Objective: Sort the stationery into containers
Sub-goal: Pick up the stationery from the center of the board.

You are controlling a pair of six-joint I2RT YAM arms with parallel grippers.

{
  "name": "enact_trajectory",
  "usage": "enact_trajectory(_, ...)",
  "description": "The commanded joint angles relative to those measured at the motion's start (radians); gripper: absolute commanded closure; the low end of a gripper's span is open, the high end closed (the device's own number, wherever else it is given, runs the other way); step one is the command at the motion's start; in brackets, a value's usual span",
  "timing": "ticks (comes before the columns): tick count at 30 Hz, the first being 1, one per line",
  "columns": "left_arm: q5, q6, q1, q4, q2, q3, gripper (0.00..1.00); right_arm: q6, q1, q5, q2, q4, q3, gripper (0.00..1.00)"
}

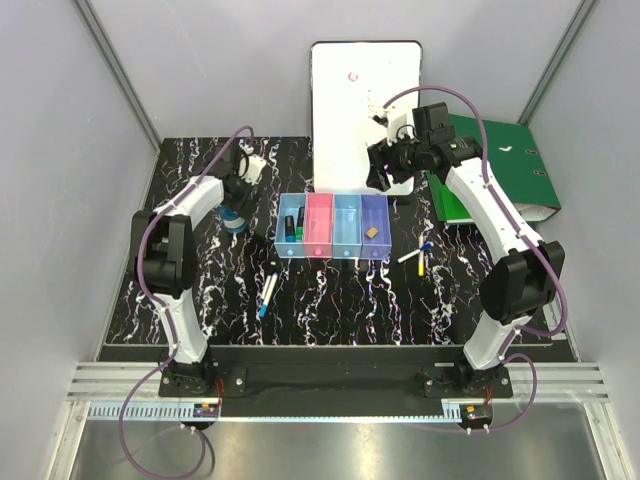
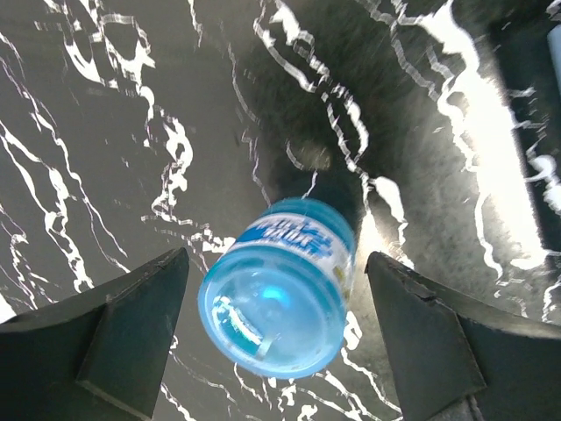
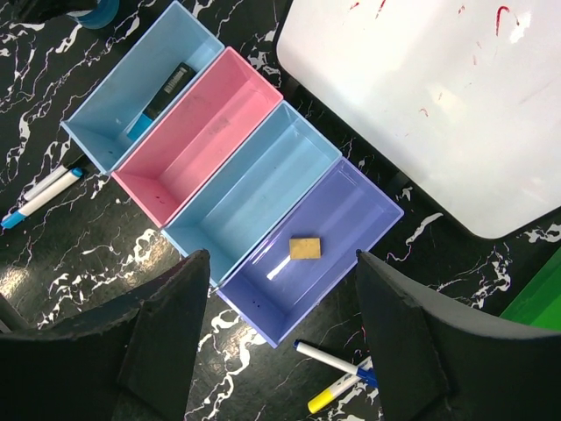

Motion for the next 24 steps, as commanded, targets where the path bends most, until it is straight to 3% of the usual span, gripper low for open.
enact_trajectory(1, 0.045, -0.011, 0.03, -0.024, 0.015, 0.055, 0.12, 0.015, 0.006, -0.033, -0.062, 0.008, -0.002, 0.25)
enact_trajectory(14, 0.092, 0.014, 0.036, -0.069, 0.061, 0.06, 0.21, 0.023, 0.006, -0.028, -0.074, 0.006, -0.008, 0.25)
enact_trajectory(24, 0.077, 0.055, 0.037, -0.112, 0.064, 0.088, 0.22, 0.024, 0.008, -0.033, -0.071, 0.012, -0.008, 0.25)
